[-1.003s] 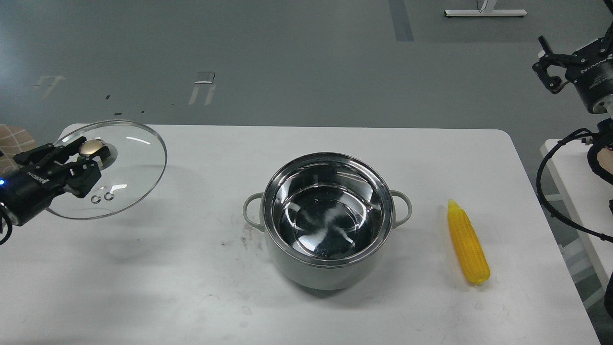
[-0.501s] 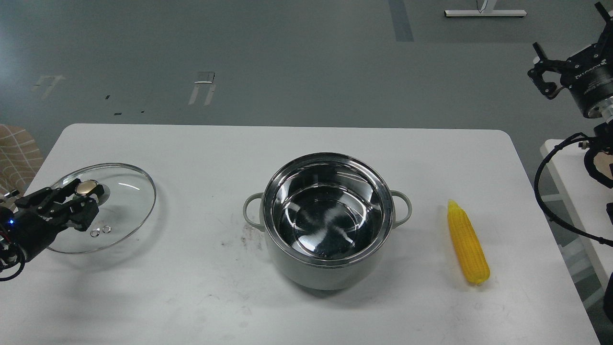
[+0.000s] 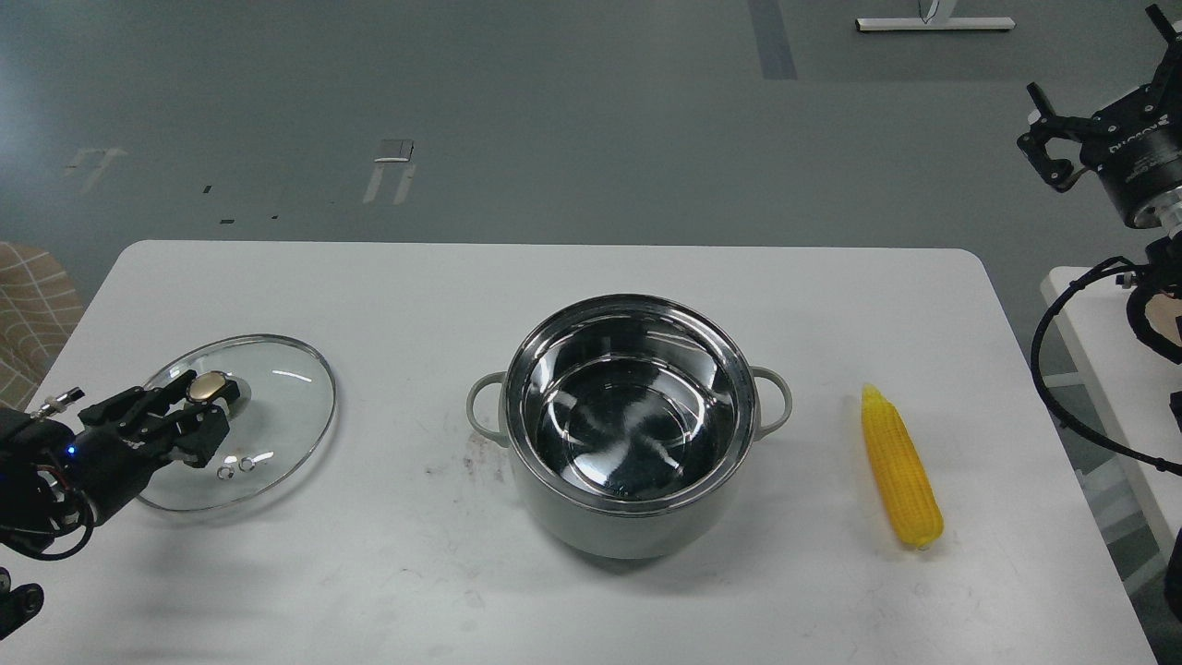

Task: Open pot and put corn in
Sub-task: 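Release the lid and raise the left gripper away, then lower the right gripper onto the yellow corn cob and grasp it, then lift the corn cob upright with the right gripper, then carry the corn cob over the open pot and lower it inside, then release the corn and raise the right gripper out of the pot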

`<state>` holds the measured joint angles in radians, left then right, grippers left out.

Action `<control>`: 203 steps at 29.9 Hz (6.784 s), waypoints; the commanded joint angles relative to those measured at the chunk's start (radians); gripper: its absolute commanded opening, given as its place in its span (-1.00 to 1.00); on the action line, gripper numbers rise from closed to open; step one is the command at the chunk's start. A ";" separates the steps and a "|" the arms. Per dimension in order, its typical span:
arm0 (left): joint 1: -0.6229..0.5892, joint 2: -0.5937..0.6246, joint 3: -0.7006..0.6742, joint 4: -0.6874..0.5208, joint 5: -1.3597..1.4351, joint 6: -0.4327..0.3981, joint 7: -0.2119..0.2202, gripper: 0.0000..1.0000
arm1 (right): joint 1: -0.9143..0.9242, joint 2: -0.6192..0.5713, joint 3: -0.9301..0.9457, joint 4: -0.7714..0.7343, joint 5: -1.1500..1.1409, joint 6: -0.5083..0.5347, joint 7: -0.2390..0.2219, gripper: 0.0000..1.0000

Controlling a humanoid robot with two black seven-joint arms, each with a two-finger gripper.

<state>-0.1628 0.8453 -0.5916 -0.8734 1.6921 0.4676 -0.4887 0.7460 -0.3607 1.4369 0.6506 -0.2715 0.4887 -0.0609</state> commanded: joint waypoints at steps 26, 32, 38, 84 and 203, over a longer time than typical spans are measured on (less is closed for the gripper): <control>-0.467 0.011 -0.036 0.001 -1.003 -0.322 0.000 0.68 | -0.086 -0.101 -0.101 0.192 -0.136 0.000 -0.005 1.00; -0.641 0.000 -0.043 0.013 -1.321 -0.570 0.000 0.81 | -0.068 -0.271 -0.314 0.297 -0.256 0.000 -0.048 1.00; -0.685 -0.116 -0.121 0.132 -1.419 -0.707 0.000 0.85 | -0.083 -0.458 -0.481 0.552 -0.547 0.000 -0.048 1.00; -0.624 -0.301 -0.298 0.131 -1.480 -0.935 0.000 0.95 | -0.281 -0.357 -0.840 0.778 -1.407 0.000 -0.192 -0.78; -0.643 -0.330 -0.353 0.148 -1.497 -0.956 0.124 0.96 | 0.084 0.167 0.166 0.038 -0.255 0.000 -0.036 1.00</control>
<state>-0.8026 0.5334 -0.9336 -0.7255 0.1931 -0.4889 -0.3652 0.8426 -0.1930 1.6046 0.7084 -0.6244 0.4883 -0.0966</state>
